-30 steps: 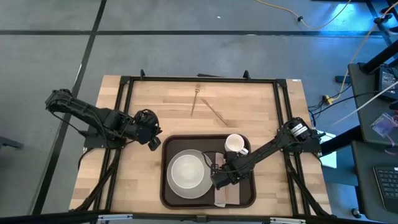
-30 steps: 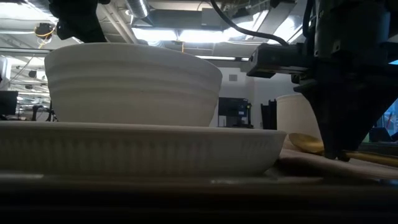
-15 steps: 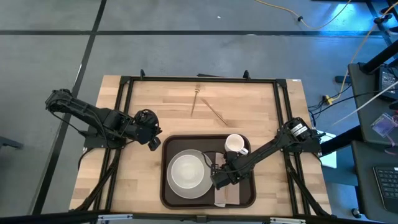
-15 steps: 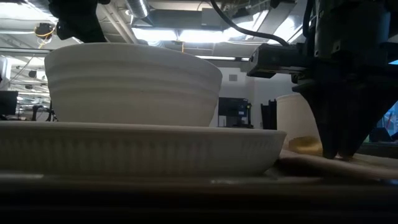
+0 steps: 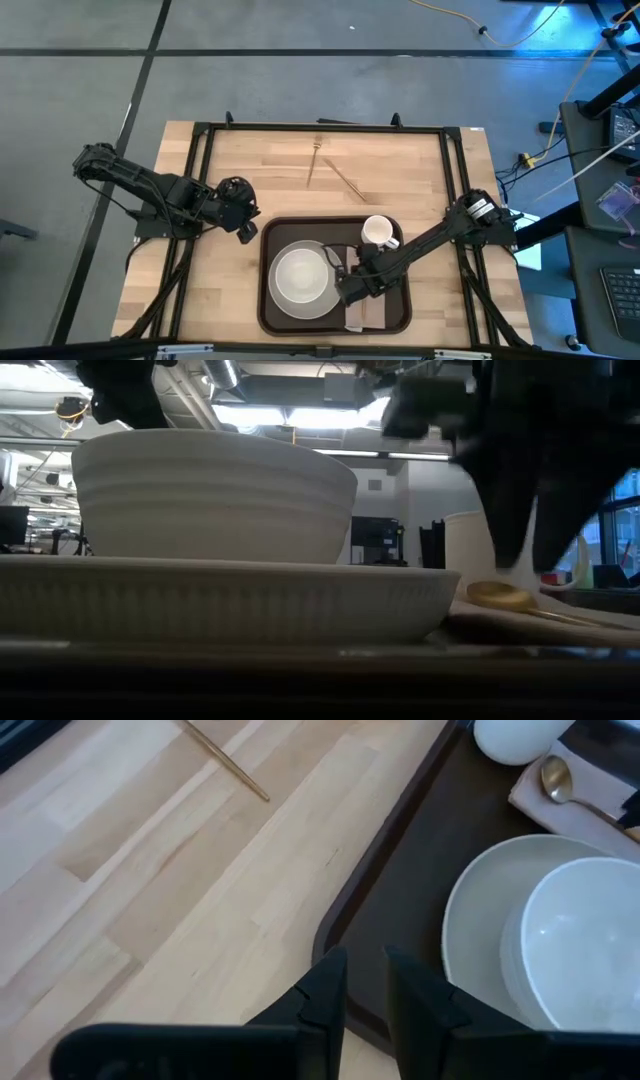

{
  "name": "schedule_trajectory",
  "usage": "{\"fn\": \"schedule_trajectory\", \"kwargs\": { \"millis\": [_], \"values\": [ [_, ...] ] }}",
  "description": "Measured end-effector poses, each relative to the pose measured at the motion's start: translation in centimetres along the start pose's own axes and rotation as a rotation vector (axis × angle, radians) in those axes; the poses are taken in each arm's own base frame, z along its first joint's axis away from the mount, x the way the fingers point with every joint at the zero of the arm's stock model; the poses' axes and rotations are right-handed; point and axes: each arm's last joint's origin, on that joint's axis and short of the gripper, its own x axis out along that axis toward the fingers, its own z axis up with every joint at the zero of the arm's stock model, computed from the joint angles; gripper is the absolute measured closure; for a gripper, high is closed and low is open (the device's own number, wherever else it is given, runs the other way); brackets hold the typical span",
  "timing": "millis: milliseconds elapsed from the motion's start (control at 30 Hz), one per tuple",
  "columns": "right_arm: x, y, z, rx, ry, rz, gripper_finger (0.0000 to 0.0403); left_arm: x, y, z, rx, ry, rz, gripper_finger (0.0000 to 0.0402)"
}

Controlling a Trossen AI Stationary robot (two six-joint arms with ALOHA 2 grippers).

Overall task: Set up tray
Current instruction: Put the gold knife on the brown napkin to the right of the gold spoon

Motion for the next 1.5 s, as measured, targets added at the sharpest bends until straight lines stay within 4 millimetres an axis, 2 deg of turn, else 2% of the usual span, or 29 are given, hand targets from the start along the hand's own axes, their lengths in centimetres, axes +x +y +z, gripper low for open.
{"fn": "schedule_trajectory", "kwargs": {
  "millis": [133,300,467,633,733,833,1000,1167,1333,1500],
  "values": [
    [-3.4,1.3,-0.3,-0.062,0.007,0.015,0.0307,0.0,0.0,0.0,0.003,0.004,-0.003,0.0343],
    [-8.8,3.4,0.5,-0.262,-0.026,0.114,0.0308,0.0,0.0,0.0,0.004,0.009,-0.007,0.0343],
    [-13.4,5.8,3.9,-0.439,-0.218,0.243,0.0307,0.0,-0.1,-0.1,0.005,0.036,-0.029,0.0343],
    [-16.1,6.5,9.4,-0.54,-0.292,0.163,0.0306,0.0,-0.1,-0.1,0.005,0.042,-0.034,0.0343],
    [-16.4,6.5,13.9,-0.582,-0.315,0.047,0.0306,0.0,-0.1,-0.1,0.005,0.039,-0.032,0.0343],
    [-16.1,6.4,17.5,-0.763,-0.317,-0.059,0.0306,0.0,-0.1,-0.1,0.005,0.039,-0.031,0.0343],
    [-15.9,6.3,22.1,-0.832,-0.318,-0.122,0.0296,0.0,-0.1,-0.1,-0.014,0.038,-0.03,0.0343],
    [-15.6,5.8,25.8,-0.836,-0.297,-0.154,0.0236,0.0,0.0,-0.1,-0.055,0.018,-0.011,0.0343],
    [-12.7,5.0,28.8,-0.868,-0.222,-0.244,0.0145,0.1,0.1,0.0,-0.07,0.015,-0.004,0.0343],
    [-7.8,3.5,30.6,-0.883,-0.205,-0.42,0.008,0.2,0.3,0.2,-0.094,0.017,0.007,0.0343]
  ]
}}
